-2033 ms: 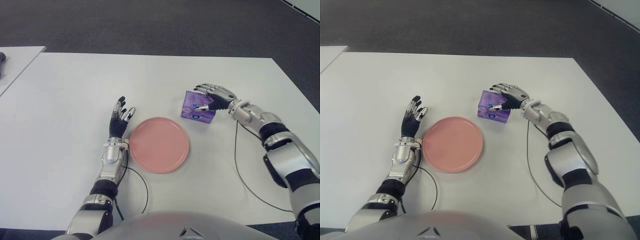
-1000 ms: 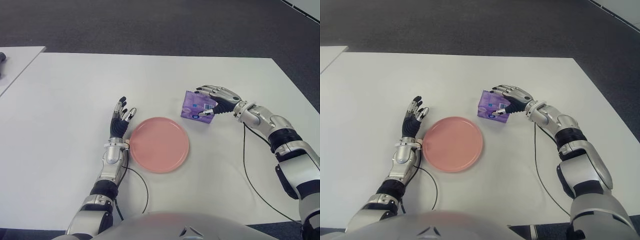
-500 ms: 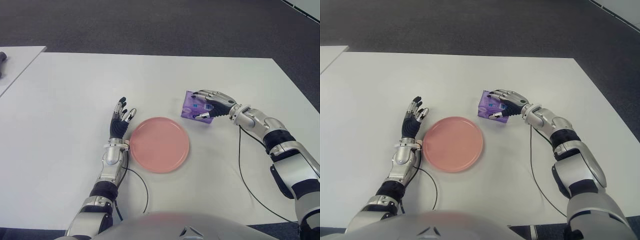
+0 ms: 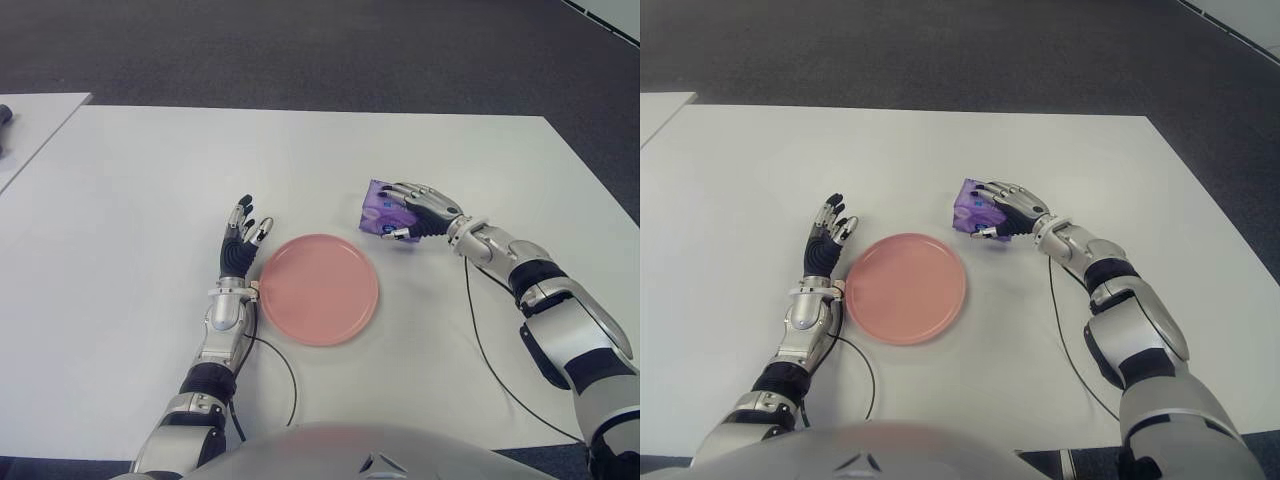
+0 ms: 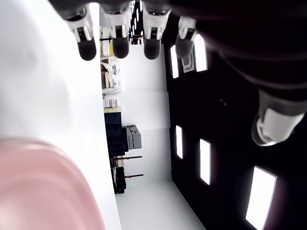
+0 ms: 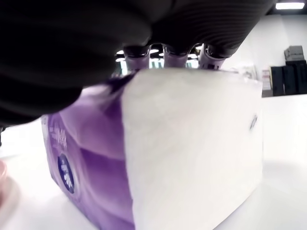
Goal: Put the tissue paper into the plate.
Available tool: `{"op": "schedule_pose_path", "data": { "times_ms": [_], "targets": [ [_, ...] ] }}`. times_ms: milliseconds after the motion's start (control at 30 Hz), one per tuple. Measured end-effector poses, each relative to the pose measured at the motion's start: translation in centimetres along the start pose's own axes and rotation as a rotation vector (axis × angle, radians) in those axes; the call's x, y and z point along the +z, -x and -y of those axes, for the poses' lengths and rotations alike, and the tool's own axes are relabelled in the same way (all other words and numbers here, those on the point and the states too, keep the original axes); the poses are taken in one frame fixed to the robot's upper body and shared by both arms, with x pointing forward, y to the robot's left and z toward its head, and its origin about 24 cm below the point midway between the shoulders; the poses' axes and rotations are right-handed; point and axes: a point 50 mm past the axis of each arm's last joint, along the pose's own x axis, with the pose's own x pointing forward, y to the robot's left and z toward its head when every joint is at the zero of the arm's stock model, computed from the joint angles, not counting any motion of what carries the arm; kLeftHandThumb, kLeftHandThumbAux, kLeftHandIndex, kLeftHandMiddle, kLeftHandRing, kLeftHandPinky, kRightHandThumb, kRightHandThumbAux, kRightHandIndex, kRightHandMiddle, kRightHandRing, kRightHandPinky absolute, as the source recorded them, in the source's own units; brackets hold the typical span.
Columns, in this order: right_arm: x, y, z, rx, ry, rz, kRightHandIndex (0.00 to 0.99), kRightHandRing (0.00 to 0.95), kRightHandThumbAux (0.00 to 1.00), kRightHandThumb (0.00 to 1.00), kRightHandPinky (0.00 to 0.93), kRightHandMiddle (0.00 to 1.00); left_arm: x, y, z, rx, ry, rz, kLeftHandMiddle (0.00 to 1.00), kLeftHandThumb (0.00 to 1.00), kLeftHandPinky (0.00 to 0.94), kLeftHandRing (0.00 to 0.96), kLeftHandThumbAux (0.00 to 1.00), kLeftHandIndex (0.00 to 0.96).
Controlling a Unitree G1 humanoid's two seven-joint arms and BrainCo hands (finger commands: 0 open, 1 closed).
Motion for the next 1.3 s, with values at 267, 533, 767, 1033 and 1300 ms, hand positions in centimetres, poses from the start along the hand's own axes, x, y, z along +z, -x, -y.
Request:
{"op": "schedule_pose_path", "data": {
  "times_ms": [267,533,767,1033,1300],
  "targets": [
    [-0.01,-0.05,-0.17,-0.001,0.005,-0.005,0.0,0.0,0.266,0.153,0.0,0.0,0.0,0.0,0.02,-0.003,-0.001,0.0,0.0,0.0,0.0,0.0,0.485,0.0],
    [-0.06,-0.2,-0.08,-0.005,0.007,-0.015,0.0,0.0,0.265,0.165,0.0,0.0,0.02,0.0,0.03,-0.003,-0.001,0.001,0.0,0.0,0.0,0.0,0.484,0.0],
    [-0.04,-0.34,0.01,-0.006,0.01,-0.018,0.0,0.0,0.27,0.164,0.0,0.0,0.04,0.05,0.0,-0.003,-0.002,0.002,0.0,0.0,0.0,0.0,0.479,0.0],
    [-0.1,-0.35,0.01,-0.006,0.012,-0.024,0.0,0.0,0.265,0.166,0.0,0.0,0.04,0.08,-0.01,-0.002,-0.002,0.001,0.0,0.0,0.0,0.0,0.464,0.0],
    [-0.11,-0.34,0.02,-0.007,0.011,-0.026,0.0,0.0,0.269,0.179,0.0,0.0,0.04,0.1,0.08,-0.002,-0.003,0.001,0.0,0.0,0.0,0.0,0.471,0.0]
  ]
}}
